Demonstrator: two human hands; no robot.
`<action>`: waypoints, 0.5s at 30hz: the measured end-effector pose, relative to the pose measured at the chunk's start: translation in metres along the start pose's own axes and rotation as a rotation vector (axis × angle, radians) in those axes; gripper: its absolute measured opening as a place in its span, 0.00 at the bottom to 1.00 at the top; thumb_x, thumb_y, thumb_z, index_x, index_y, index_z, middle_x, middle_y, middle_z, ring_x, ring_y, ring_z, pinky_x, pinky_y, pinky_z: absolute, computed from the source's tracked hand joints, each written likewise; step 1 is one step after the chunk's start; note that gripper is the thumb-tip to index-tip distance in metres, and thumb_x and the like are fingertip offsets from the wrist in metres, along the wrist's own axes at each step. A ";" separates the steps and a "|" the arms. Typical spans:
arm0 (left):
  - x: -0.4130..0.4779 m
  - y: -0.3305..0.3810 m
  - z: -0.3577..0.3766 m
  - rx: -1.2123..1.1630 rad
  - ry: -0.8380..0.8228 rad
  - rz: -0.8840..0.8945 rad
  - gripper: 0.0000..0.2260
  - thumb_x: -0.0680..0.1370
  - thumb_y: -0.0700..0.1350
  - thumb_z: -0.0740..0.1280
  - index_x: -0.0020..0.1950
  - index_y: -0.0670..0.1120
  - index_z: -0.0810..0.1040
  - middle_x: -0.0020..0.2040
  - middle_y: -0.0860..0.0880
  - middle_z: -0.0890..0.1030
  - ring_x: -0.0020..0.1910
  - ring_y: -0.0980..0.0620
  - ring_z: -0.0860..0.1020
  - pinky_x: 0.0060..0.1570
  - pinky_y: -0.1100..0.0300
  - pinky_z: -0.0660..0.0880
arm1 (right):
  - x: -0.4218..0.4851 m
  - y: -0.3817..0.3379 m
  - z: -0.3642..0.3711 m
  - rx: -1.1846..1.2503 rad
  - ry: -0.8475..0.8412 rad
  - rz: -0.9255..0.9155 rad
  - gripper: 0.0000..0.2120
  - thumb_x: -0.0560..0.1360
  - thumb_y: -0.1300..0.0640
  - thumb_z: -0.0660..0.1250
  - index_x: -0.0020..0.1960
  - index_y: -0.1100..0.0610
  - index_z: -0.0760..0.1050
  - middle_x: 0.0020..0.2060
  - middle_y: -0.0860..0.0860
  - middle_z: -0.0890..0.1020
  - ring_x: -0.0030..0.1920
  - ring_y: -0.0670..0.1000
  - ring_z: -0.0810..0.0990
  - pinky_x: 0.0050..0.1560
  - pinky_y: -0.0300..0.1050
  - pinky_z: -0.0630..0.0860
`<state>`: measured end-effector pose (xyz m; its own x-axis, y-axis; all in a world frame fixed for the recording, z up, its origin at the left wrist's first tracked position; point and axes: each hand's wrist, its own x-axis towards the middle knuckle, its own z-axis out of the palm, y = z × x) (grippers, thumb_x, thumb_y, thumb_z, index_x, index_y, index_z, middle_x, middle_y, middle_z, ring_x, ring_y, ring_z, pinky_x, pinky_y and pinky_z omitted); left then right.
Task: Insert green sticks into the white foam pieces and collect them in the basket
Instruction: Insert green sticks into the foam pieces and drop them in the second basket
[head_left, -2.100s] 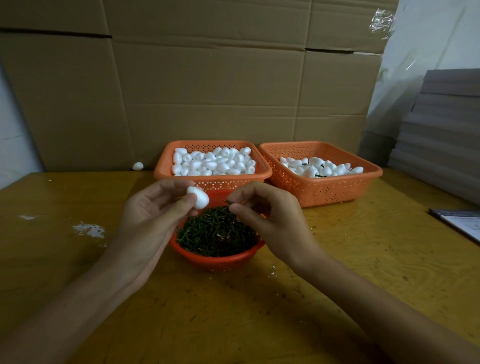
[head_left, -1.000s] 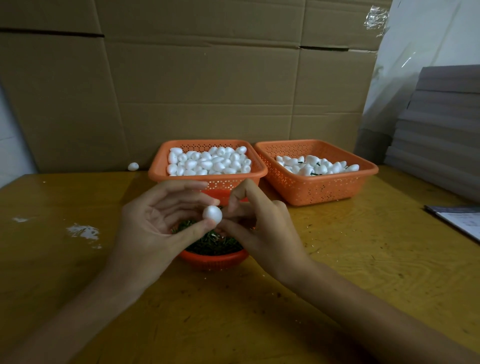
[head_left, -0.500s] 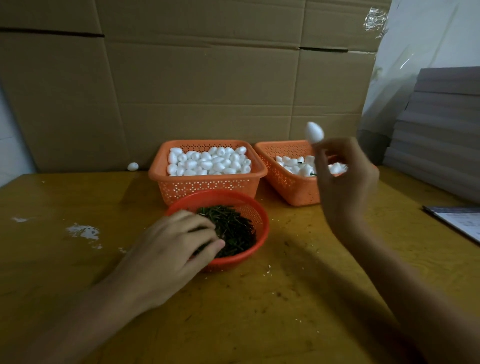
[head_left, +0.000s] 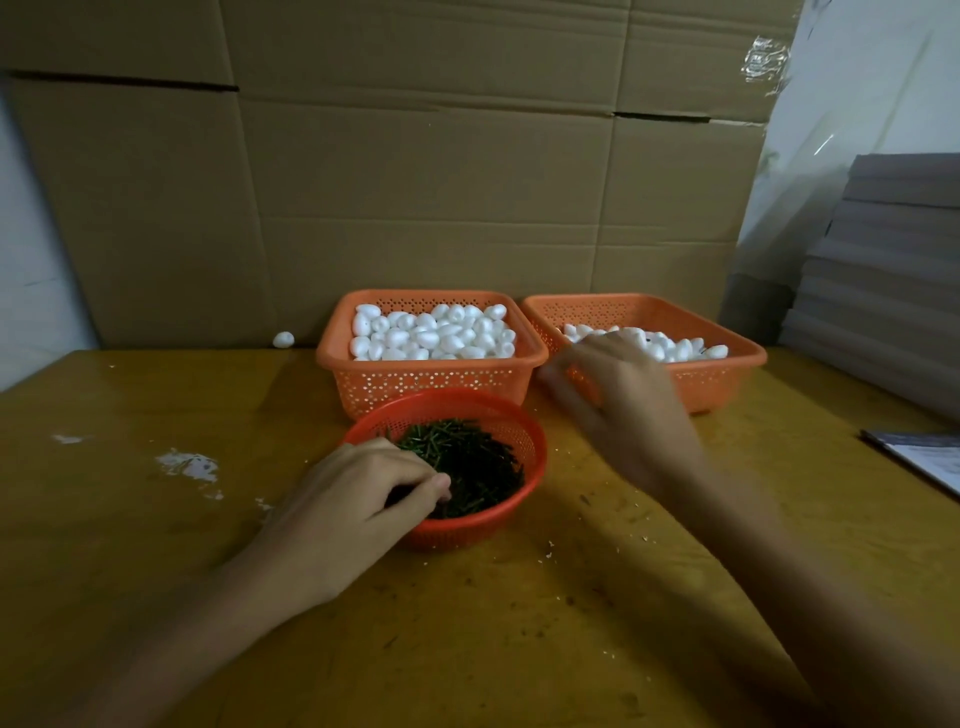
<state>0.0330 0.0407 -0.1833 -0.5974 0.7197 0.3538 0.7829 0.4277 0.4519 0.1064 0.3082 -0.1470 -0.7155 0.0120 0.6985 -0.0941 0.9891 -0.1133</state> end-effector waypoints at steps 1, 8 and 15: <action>0.001 -0.001 0.001 -0.048 0.046 -0.004 0.19 0.82 0.66 0.58 0.51 0.61 0.86 0.49 0.70 0.83 0.56 0.68 0.78 0.58 0.56 0.76 | -0.003 -0.019 0.002 0.061 -0.054 -0.066 0.13 0.84 0.47 0.61 0.52 0.52 0.82 0.49 0.47 0.83 0.50 0.47 0.77 0.50 0.44 0.72; 0.005 -0.003 -0.002 -0.343 0.305 -0.078 0.06 0.75 0.44 0.77 0.45 0.56 0.89 0.45 0.62 0.87 0.49 0.64 0.85 0.50 0.62 0.81 | -0.020 -0.064 0.013 0.310 -0.282 -0.142 0.11 0.79 0.45 0.72 0.61 0.45 0.79 0.54 0.40 0.83 0.54 0.41 0.80 0.51 0.42 0.78; 0.002 0.005 -0.003 -0.495 0.319 -0.023 0.04 0.73 0.50 0.76 0.46 0.55 0.89 0.46 0.58 0.88 0.50 0.61 0.85 0.53 0.62 0.81 | -0.022 -0.062 0.019 0.520 -0.156 0.062 0.06 0.74 0.55 0.80 0.48 0.48 0.86 0.42 0.40 0.86 0.45 0.39 0.84 0.48 0.42 0.82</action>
<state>0.0349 0.0426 -0.1781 -0.6960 0.4802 0.5338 0.6406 0.0796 0.7637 0.1148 0.2438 -0.1691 -0.8211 0.0067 0.5708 -0.3500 0.7840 -0.5127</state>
